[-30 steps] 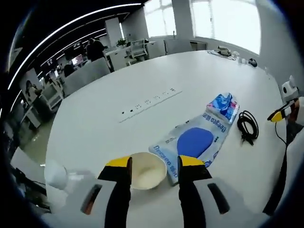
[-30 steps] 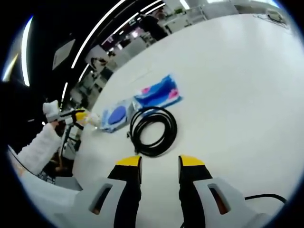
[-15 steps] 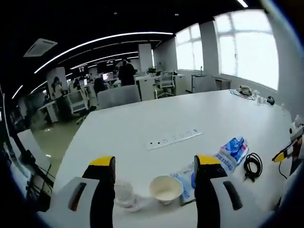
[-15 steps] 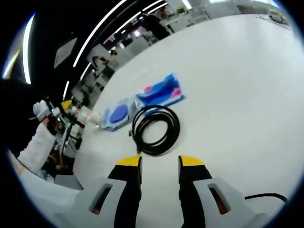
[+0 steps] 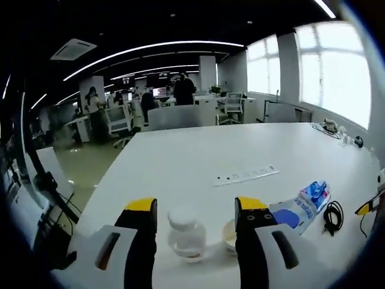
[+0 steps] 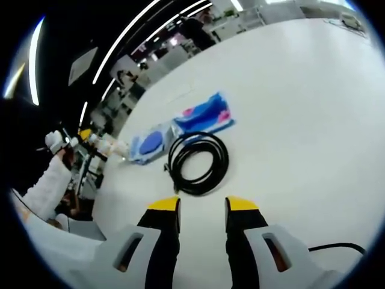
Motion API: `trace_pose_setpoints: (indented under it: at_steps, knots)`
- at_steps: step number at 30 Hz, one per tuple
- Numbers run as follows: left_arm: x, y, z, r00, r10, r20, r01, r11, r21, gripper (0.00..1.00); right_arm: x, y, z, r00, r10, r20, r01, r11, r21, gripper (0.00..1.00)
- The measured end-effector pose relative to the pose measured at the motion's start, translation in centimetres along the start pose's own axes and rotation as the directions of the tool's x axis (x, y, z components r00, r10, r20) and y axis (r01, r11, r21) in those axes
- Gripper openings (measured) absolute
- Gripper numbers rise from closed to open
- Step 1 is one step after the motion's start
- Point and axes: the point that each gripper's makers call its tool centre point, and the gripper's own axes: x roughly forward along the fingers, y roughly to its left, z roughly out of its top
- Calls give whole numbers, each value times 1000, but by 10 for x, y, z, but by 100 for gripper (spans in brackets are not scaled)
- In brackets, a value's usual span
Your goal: Arrange the tabletop items into an orderly group along one side of the table until the central work area is clear of visible clutter.
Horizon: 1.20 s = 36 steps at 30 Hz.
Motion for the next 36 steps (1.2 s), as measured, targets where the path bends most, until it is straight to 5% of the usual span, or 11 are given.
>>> trace_pose_setpoints:
  at_steps: [12, 36]
  knots:
    - [17, 14, -14, 1000, 16, -15, -17, 1000, -25, 20, -3, -2, -1, 1000, -12, 9, 12, 1000, 11, 26]
    - [17, -5, -12, 999, 42, -30, -43, 997, -60, 19, -2, -7, 2, 1000, -12, 24, 11, 999, 31, 25]
